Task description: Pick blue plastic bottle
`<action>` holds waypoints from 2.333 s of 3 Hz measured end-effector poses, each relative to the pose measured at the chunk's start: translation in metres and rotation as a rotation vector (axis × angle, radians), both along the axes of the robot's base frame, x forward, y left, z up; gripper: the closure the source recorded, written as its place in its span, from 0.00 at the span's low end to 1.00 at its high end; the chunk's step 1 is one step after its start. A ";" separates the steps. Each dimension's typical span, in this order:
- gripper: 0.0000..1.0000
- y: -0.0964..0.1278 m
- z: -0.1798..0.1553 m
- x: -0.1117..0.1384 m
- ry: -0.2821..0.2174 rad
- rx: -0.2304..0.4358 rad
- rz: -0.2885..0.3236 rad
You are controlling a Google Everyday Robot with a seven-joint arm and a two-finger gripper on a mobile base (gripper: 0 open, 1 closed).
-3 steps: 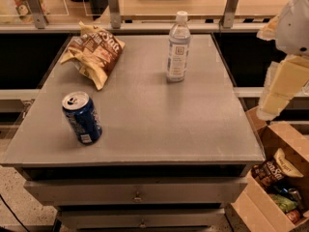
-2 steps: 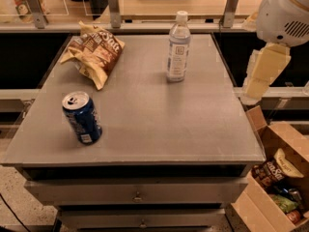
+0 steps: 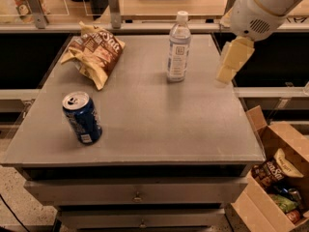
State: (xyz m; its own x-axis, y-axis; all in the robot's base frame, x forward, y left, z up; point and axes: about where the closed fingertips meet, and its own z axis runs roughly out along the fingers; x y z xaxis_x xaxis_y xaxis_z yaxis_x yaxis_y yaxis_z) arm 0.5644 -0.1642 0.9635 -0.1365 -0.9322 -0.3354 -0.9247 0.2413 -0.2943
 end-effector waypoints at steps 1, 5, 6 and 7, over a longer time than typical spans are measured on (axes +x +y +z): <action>0.00 0.005 -0.019 0.031 0.007 0.082 -0.010; 0.00 0.063 -0.070 0.110 0.085 0.426 0.038; 0.18 0.083 -0.073 0.123 0.087 0.486 0.077; 0.41 0.104 -0.073 0.127 0.094 0.532 0.122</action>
Offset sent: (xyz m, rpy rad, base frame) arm 0.0926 0.0105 -0.0556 0.3377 0.0502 -0.0428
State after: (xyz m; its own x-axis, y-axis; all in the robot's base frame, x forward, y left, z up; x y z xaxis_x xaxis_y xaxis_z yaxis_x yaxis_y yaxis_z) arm 0.6910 -0.0605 0.8907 -0.0898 -0.6483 -0.7560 -0.9718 0.2233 -0.0760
